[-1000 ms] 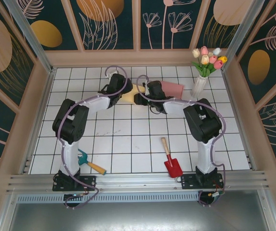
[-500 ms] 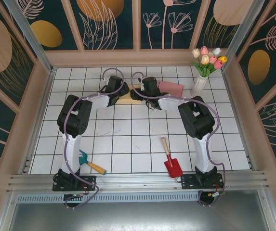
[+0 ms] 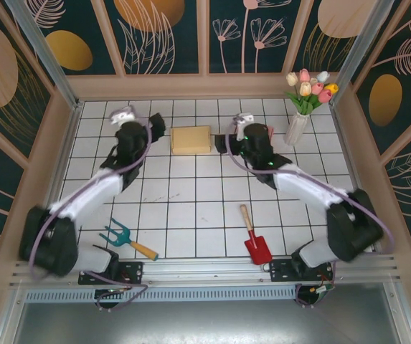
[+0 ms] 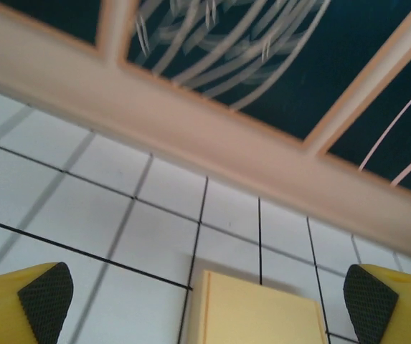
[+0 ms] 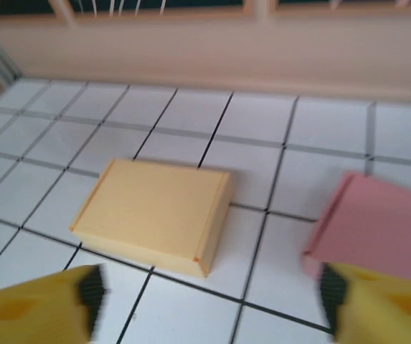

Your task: Fold the paper box

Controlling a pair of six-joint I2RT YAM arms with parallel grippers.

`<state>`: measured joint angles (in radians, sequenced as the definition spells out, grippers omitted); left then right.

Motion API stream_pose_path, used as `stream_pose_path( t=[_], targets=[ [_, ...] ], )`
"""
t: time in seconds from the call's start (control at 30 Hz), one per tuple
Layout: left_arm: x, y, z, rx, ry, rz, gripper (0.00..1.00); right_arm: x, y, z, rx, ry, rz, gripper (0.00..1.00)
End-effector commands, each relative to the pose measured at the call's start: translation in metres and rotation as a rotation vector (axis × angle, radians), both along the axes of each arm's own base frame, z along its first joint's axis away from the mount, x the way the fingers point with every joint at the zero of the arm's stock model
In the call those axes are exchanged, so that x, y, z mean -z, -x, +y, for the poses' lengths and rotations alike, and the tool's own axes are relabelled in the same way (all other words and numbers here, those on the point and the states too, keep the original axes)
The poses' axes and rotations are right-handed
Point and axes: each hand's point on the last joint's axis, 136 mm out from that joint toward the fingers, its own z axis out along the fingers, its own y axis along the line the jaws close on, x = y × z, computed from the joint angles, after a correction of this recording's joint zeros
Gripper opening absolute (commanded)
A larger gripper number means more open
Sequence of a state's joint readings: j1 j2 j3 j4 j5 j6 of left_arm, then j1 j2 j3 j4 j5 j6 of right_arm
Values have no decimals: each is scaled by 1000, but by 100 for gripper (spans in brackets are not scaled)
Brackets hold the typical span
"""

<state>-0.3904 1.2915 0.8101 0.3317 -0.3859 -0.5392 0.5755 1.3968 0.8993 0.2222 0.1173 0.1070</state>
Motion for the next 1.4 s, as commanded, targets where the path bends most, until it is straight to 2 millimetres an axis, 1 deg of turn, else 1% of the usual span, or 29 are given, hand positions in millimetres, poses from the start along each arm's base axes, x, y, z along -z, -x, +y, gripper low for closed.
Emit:
stream_pose_path(
  t=[0.0, 0.07, 0.1, 0.13, 0.17, 0.2, 0.23, 0.3, 0.37, 0.43, 0.47, 0.5, 0.53, 0.57, 0.63, 0.67, 0.7, 0.77, 0.8, 0.83, 0.87, 0.93, 1.1, 1.13, 1.23, 1.3, 1.37],
  targets=[
    [-30, 59, 40, -70, -98, -245, 99, -25, 22, -43, 110, 39, -112, 99],
    [-33, 102, 69, -149, -121, -347, 98, -45, 42, -70, 169, 10, -195, 99],
    [-33, 117, 81, -189, -130, -376, 98, -53, 51, -82, 201, -2, -233, 99],
    [-31, 131, 92, -229, -158, -401, 99, -59, 59, -99, 255, -14, -276, 99],
    [-26, 142, 100, -257, -202, -419, 99, -64, 69, -116, 317, -32, -319, 99],
    [-21, 150, 105, -271, -238, -435, 98, -64, 75, -128, 364, -41, -341, 99],
    [-13, 156, 109, -291, -265, -440, 98, -59, 77, -149, 436, -38, -355, 99],
    [4, 161, 116, -324, -285, -420, 98, -42, 79, -167, 474, 26, -370, 99],
    [27, 161, 122, -350, -323, -374, 99, -13, 75, -182, 497, 129, -333, 99],
    [48, 164, 131, -397, -355, -335, 99, 9, 69, -198, 525, 167, -306, 99],
    [52, 165, 137, -427, -359, -325, 99, 21, 67, -206, 529, 167, -292, 99],
    [53, 161, 139, -430, -364, -312, 99, 31, 66, -214, 538, 149, -276, 99],
    [57, 152, 136, -400, -382, -275, 99, 39, 65, -225, 556, 101, -261, 99],
    [64, 143, 137, -391, -381, -230, 99, 48, 65, -236, 572, 46, -246, 99],
    [74, 132, 144, -394, -358, -187, 99, 61, 67, -252, 604, -36, -231, 99],
    [80, 127, 143, -370, -361, -174, 99, 67, 67, -258, 621, -55, -222, 99],
    [84, 122, 142, -357, -365, -165, 99, 71, 66, -259, 621, -58, -215, 99],
    [89, 112, 142, -341, -378, -146, 99, 82, 64, -256, 591, -28, -204, 99],
    [91, 105, 137, -311, -386, -124, 99, 83, 62, -256, 592, -24, -209, 99],
    [93, 99, 133, -281, -393, -114, 99, 88, 58, -255, 585, -10, -174, 99],
    [92, 95, 129, -263, -393, -119, 99, 89, 55, -252, 563, -9, -168, 99],
    [92, 88, 123, -221, -392, -125, 99, 84, 55, -245, 524, -15, -201, 99],
    [93, 73, 113, -168, -392, -122, 99, 75, 59, -243, 508, -33, -275, 99],
    [91, 72, 113, -168, -384, -137, 99, 73, 59, -241, 497, -41, -285, 99],
    [92, 69, 122, -210, -370, -126, 99, 70, 57, -237, 478, -58, -305, 99],
    [92, 66, 121, -198, -382, -122, 99, 70, 54, -235, 467, -62, -308, 99],
    [92, 66, 122, -196, -393, -127, 99, 70, 51, -238, 483, -63, -311, 99]
  ],
)
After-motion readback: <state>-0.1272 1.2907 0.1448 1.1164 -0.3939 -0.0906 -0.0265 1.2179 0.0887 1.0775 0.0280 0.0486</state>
